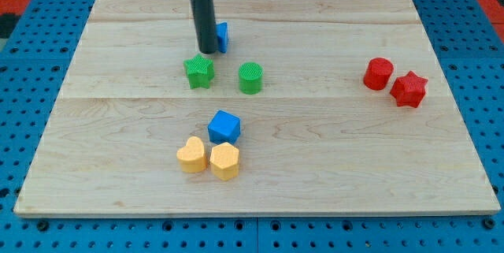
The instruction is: Place the blue triangle to top left of the board
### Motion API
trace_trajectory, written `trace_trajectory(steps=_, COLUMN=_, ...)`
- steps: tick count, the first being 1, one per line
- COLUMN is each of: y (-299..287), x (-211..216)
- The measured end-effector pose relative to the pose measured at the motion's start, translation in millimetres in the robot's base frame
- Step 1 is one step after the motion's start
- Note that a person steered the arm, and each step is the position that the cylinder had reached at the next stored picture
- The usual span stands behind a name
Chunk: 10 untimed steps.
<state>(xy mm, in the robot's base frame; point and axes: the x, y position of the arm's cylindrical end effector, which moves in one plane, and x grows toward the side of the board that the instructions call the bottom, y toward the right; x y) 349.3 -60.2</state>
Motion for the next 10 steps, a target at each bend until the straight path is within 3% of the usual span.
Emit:
trace_trajectory(steps=1, y=31, x=-7)
trace_trajectory(steps=2, y=19, x=-36)
trace_trajectory(steps=4, y=-104, x=-36)
trace_trajectory(steps=6, y=-202, x=-7)
trace_trajectory(steps=8, y=-196, x=-28)
trace_trajectory(steps=9, y=-161, x=-26)
trace_trajectory(steps=10, y=-155, x=-53)
